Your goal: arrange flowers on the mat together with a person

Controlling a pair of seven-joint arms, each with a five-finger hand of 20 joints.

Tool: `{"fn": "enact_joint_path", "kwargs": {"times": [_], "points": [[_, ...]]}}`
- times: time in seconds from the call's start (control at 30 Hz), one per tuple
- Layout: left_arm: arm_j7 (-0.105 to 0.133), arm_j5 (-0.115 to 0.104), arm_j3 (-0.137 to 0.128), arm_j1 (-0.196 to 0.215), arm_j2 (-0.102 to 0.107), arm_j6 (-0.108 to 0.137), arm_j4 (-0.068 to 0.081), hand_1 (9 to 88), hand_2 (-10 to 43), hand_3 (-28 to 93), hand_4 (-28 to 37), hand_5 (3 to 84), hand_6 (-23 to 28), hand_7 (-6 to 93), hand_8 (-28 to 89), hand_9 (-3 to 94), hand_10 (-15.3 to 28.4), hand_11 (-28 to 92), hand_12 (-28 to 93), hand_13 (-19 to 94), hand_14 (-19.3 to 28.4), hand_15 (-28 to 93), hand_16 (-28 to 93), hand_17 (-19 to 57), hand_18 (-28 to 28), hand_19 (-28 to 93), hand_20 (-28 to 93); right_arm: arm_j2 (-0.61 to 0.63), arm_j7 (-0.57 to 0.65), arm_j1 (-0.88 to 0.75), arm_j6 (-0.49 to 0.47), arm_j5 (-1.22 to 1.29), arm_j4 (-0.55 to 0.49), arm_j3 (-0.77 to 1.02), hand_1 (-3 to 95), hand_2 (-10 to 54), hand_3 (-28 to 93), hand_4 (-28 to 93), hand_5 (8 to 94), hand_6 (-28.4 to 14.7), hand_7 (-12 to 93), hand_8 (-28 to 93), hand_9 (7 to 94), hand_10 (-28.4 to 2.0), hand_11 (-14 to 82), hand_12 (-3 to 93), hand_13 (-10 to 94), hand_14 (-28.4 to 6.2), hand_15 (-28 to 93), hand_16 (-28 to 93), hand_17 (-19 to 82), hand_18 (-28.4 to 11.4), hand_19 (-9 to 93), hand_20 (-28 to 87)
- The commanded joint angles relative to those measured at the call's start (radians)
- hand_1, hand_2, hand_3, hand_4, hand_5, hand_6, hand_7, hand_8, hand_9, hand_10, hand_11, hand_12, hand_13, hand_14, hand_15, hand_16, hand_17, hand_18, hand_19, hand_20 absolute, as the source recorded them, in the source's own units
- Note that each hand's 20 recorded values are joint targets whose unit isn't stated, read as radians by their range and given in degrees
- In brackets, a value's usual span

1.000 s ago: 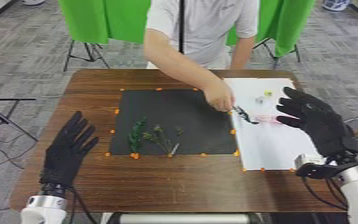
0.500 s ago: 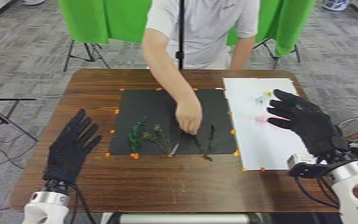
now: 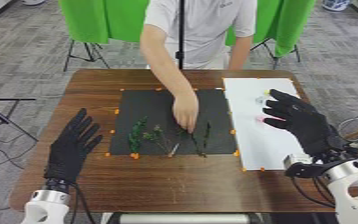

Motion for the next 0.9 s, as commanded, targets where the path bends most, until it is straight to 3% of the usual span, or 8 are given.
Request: {"fn": "enact_joint_path", "kwargs": {"times": [0.03,0.23,0.4,0.6,0.7,0.77,0.9], "points": [[0.003,0.004,0.007,0.014,-0.010,-0.015,0.000,25.3,-3.8,73,-26.3,23.8,0.8,16.9,-9,17.0,9.0,12,14,15,10.8,13,7,-12.2,19.5,39,15,-0.002,0.006,0.030,-0.014,-0.011,0.009,-0.013,14.8,-1.5,84,-24,31.1,-5.4,14,-9,31.1,-14.6,7.7,22.6,27,-12.5,12,33,1,-22.1,37,22],[0.010,0.000,0.005,0.037,-0.015,-0.010,-0.006,25.3,-3.8,73,-26.3,23.7,0.8,16.8,-9,17.0,9.0,12,14,15,10.9,13,7,-12.3,19.5,39,15,-0.006,0.019,0.030,-0.045,-0.017,0.010,-0.008,14.8,-1.5,84,-24,31.1,-5.4,14,-9,31.8,-14.5,8.5,22.4,30,-13.2,15,31,2,-22.2,38,22],[0.025,-0.002,0.006,0.022,-0.007,-0.010,-0.005,25.2,-3.6,73,-26.3,23.7,0.8,16.8,-9,17.0,9.0,12,14,15,10.9,13,7,-12.3,19.5,39,15,-0.003,0.004,0.048,-0.032,-0.021,0.016,-0.017,14.9,-1.4,84,-24,31.2,-5.4,14,-9,32.1,-14.6,8.5,22.3,31,-13.0,17,30,2,-22.5,39,23],[0.020,-0.008,0.009,0.039,-0.016,-0.004,-0.004,25.2,-3.6,73,-26.2,23.8,0.8,16.8,-9,17.1,9.1,12,14,15,10.9,13,7,-12.3,19.5,39,15,-0.011,0.029,0.048,-0.058,-0.031,0.018,-0.020,15.1,-1.7,84,-24,31.6,-5.4,15,-9,33.0,-14.7,9.0,22.1,31,-13.0,19,28,2,-22.7,40,23],[0.025,-0.001,0.011,0.016,-0.017,-0.016,0.003,25.1,-3.6,73,-26.2,23.8,0.8,16.8,-9,17.2,9.1,12,14,15,10.9,13,7,-12.3,19.6,39,15,-0.007,0.014,0.059,-0.039,-0.027,0.025,-0.026,15.3,-1.8,84,-24,31.9,-5.5,14,-9,33.3,-14.7,9.2,21.9,32,-13.2,24,27,4,-23.1,47,28],[0.028,-0.003,0.013,0.015,-0.003,-0.012,0.000,25.1,-3.6,73,-26.3,23.8,0.8,16.8,-9,17.2,9.1,12,14,15,10.9,13,7,-12.3,19.6,39,15,-0.006,0.007,0.072,-0.037,-0.036,0.031,-0.036,15.4,-1.9,84,-24,32.2,-5.7,14,-9,33.4,-14.8,9.6,21.7,32,-13.3,27,25,5,-23.0,50,31],[0.013,-0.006,0.005,0.042,-0.016,-0.008,-0.007,25.1,-3.5,73,-26.3,23.8,0.8,16.9,-9,17.2,9.1,12,14,15,10.9,13,7,-12.3,19.5,39,15,-0.008,-0.014,0.076,-0.031,-0.061,0.036,-0.051,15.7,-2.0,84,-24,32.5,-5.8,14,-9,33.8,-14.8,9.9,21.7,34,-13.4,30,24,5,-23.2,51,32]]}}
